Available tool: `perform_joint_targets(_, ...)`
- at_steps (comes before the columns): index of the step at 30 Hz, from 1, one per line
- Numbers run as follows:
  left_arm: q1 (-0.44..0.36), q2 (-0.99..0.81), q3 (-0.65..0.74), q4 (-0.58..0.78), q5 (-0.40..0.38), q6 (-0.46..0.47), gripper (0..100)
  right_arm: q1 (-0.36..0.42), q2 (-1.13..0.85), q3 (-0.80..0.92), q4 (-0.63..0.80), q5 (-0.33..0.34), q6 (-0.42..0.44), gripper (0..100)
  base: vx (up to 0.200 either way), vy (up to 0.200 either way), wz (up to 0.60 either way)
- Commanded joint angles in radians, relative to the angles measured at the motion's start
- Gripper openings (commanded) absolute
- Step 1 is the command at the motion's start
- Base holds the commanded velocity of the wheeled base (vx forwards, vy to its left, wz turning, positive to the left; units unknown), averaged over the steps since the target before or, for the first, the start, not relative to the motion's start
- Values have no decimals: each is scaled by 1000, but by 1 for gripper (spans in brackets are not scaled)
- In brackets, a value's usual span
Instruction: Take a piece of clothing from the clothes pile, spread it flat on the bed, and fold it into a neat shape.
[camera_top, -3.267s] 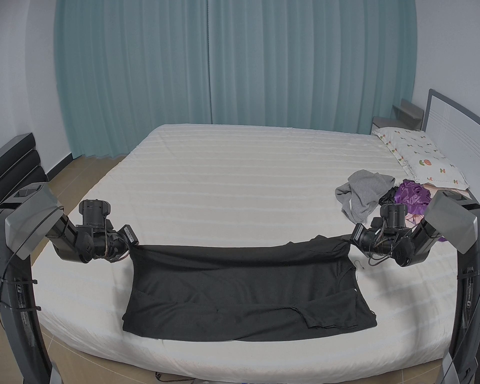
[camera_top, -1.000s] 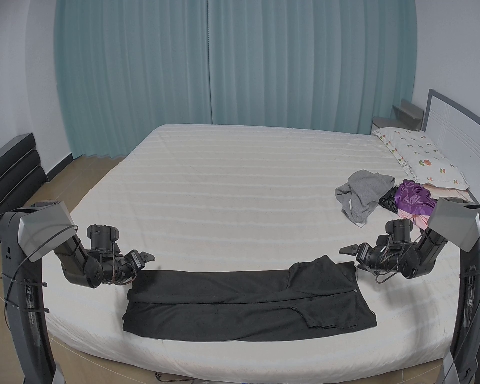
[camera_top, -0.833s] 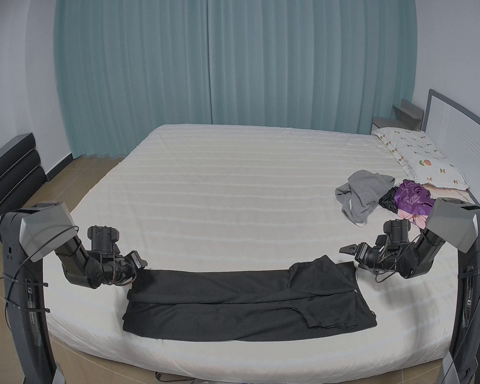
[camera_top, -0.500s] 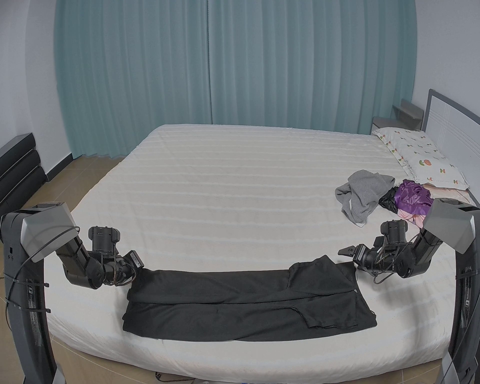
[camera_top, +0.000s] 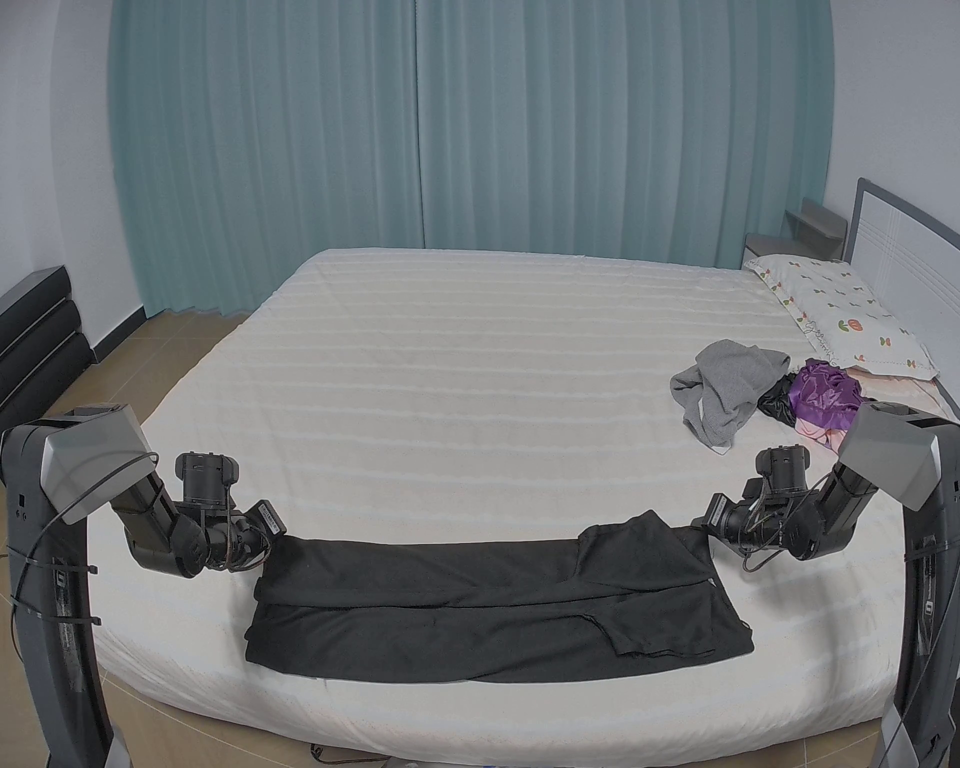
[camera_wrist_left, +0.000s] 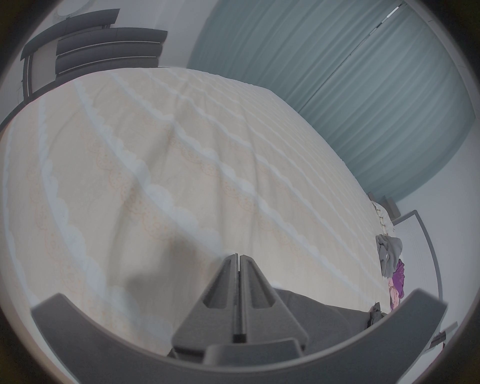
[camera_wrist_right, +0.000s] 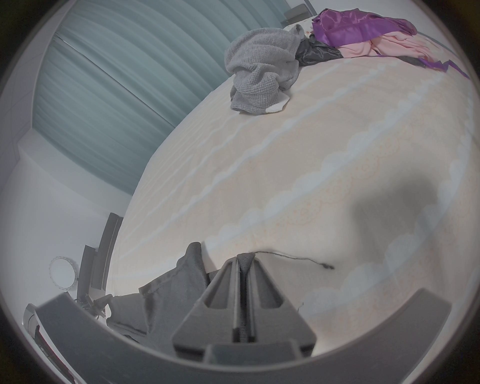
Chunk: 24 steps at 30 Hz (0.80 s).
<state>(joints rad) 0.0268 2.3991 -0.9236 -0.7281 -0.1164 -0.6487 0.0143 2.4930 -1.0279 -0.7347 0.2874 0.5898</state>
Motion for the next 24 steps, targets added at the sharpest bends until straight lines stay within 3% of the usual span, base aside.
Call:
perform_joint_targets(1, 1, 2, -1, -1, 0, -2, 0, -2, -9, 0, -2, -5, 1, 0, 0, 0, 0)
perform_joint_targets(4, 2, 0, -3, -1, 0, -17, 0, -22, -16, -1, -12, -40, 2, 0, 0, 0, 0)
perform_joint_targets(24, -8, 40, -77, -28, 1, -37, 0, -36, -39, 43, -57, -45, 48, 0, 0, 0, 0)
